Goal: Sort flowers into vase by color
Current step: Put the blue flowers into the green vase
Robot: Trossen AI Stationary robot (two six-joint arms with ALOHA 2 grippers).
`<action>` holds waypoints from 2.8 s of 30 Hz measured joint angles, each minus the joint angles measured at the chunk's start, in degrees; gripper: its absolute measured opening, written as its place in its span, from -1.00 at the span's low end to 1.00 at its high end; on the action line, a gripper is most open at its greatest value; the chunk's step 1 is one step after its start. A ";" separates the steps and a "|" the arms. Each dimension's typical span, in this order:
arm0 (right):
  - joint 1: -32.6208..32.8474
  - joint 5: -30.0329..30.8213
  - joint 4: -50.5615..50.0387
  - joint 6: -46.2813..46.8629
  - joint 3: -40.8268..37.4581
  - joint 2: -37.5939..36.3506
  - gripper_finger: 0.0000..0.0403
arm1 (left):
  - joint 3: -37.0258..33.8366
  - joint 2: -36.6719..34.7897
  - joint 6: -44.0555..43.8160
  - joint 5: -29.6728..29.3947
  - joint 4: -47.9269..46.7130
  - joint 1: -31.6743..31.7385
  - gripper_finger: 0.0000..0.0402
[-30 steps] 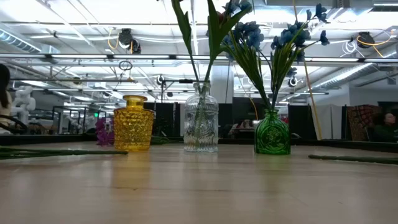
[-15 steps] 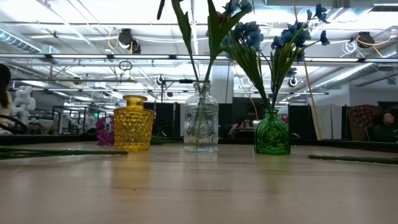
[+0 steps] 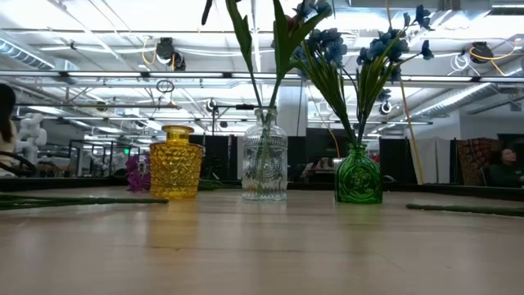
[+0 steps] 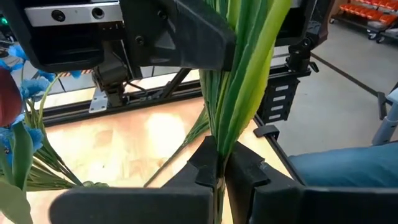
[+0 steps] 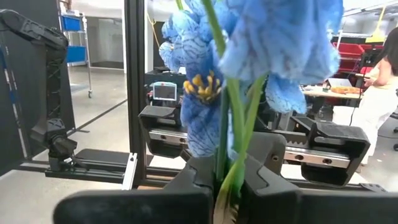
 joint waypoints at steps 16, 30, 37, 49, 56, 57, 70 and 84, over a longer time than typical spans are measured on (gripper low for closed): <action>2.77 -0.08 -14.54 1.97 0.00 -8.96 -0.98 | 0.00 -2.51 -6.07 -0.37 -1.61 -1.50 0.13; 10.65 28.01 -37.95 3.69 -10.51 -24.09 -0.98 | 0.00 -5.75 -5.82 -3.87 -7.55 -4.28 0.18; 6.11 28.65 -24.50 2.00 -23.56 -29.30 -0.98 | 0.00 -5.21 -5.95 -7.51 -10.08 -3.41 0.18; 4.83 28.76 -10.31 -4.35 -31.39 -30.45 -0.98 | -0.02 -4.96 -3.94 -7.63 -11.13 -1.83 0.18; 3.58 28.72 -12.80 -3.99 -31.41 -30.00 -0.98 | -0.02 -4.96 -4.05 -7.65 -10.98 -1.14 0.18; 3.19 28.72 -12.90 -3.95 -31.41 -29.77 -0.98 | -0.02 -4.96 -4.05 -7.65 -10.97 -1.15 0.18; 0.70 28.22 -12.19 -1.35 -31.41 -28.00 -0.98 | -0.02 -4.96 -4.05 -7.63 -10.99 -1.18 0.18; -0.07 28.44 -12.48 1.00 -31.41 -25.34 -0.89 | -0.02 -4.96 -4.09 -7.61 -11.02 -1.18 0.18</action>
